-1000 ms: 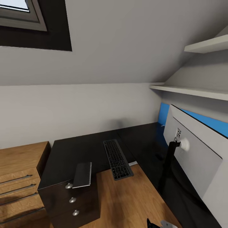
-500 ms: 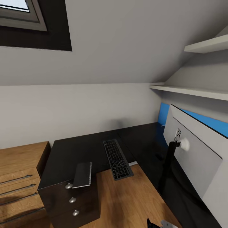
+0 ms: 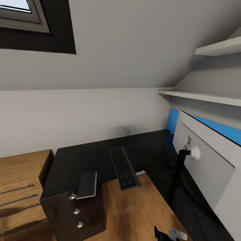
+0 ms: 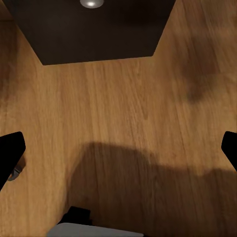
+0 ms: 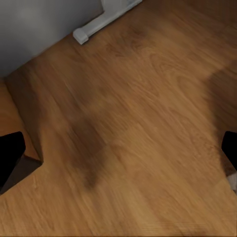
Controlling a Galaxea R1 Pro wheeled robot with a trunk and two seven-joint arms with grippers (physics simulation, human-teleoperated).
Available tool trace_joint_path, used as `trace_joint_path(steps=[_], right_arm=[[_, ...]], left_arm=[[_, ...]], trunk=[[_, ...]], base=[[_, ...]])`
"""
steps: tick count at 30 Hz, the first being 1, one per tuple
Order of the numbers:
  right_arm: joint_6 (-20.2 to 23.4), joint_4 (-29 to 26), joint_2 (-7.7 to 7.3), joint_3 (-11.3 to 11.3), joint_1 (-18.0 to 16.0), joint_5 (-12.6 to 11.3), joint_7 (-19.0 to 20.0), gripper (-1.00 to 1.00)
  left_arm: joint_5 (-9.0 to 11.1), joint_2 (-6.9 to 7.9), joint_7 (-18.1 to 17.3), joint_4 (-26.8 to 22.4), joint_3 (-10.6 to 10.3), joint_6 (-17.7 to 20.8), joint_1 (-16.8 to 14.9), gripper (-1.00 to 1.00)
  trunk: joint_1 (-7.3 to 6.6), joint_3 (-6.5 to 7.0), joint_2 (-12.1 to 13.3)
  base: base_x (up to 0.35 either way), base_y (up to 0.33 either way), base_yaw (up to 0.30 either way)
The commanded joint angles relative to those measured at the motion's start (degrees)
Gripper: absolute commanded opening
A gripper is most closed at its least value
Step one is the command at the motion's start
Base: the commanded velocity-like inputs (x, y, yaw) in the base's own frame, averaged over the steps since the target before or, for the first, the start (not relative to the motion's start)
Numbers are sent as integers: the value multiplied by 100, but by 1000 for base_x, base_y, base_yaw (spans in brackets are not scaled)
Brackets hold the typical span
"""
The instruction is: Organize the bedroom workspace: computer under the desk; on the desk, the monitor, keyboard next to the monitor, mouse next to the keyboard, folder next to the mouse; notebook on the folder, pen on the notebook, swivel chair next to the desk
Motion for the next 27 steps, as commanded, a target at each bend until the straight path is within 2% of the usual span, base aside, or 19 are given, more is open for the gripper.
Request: trace_joint_path(steps=[1,4,5,8,12,19,22,23,24,27], right_arm=[[-12,-70,9,-49,-2,121,16,100],[0,-315,39,-42,-2,359,2,100],[8,-501,76,-38,-4,506,-41,100],[22,-795,127,-33,-7,667,-173,100],[132,-1189,175,-30,-15,779,-397,100],[719,-2126,217,4,-34,870,-570,100],[817,-2455,217,195,-36,893,-578,100],[851,-2622,214,479,-37,907,-590,100],[863,-2731,210,649,-37,910,-599,100],[864,-2877,208,758,-38,910,-612,100]], left_arm=[[12,-4,0,-8,14,-5,2,100],[13,-5,2,-8,13,8,2,100],[14,-5,2,-8,12,16,2,100],[11,-5,1,-8,12,23,2,100],[9,-5,2,-8,12,27,2,100],[8,-5,3,-8,12,36,2,100],[8,-5,2,-8,12,38,2,100],[8,-5,2,-8,12,38,2,100],[8,-5,4,-8,10,38,2,100],[7,-5,2,-8,9,38,2,100]], trunk=[[0,-6,-4],[0,-6,-4],[0,-6,-4],[0,-6,-4],[0,-6,-4],[0,-6,-4],[0,-6,-4],[0,-6,-4],[0,-6,-4],[0,-6,-4]], base=[[0,0,0],[0,0,0],[0,0,0],[0,0,0],[0,0,0],[0,0,0],[0,0,0],[0,0,0],[0,0,0],[0,0,0]])
